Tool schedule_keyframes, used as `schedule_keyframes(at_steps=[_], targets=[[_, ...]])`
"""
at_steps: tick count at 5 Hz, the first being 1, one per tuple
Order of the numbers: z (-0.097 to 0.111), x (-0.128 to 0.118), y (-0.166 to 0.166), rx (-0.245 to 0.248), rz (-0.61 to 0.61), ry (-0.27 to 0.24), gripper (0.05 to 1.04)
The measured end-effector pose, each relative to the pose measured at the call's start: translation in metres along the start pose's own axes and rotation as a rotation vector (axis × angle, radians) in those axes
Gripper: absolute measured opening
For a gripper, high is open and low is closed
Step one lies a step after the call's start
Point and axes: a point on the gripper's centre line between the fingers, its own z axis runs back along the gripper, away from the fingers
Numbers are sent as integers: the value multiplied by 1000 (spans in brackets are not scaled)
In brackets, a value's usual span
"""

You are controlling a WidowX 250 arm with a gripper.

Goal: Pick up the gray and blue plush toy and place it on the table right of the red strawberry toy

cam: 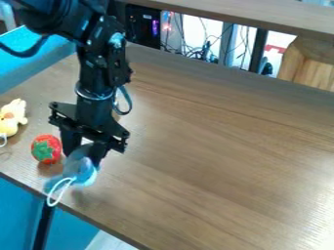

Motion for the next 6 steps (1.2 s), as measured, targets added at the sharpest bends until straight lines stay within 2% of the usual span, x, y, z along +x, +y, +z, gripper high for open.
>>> schedule_keyframes(at_steps=[1,2,3,4,5,6], targets=[[-4,7,-14,-72,100,-20,544],[-4,16,-29,-111,172,-62,545],[-14,19,-43,-125,193,-54,598],[-19,23,-53,-167,215,-32,907],[-17,22,-52,-159,219,-6,1016],[-9,16,-46,-132,220,17,1011]])
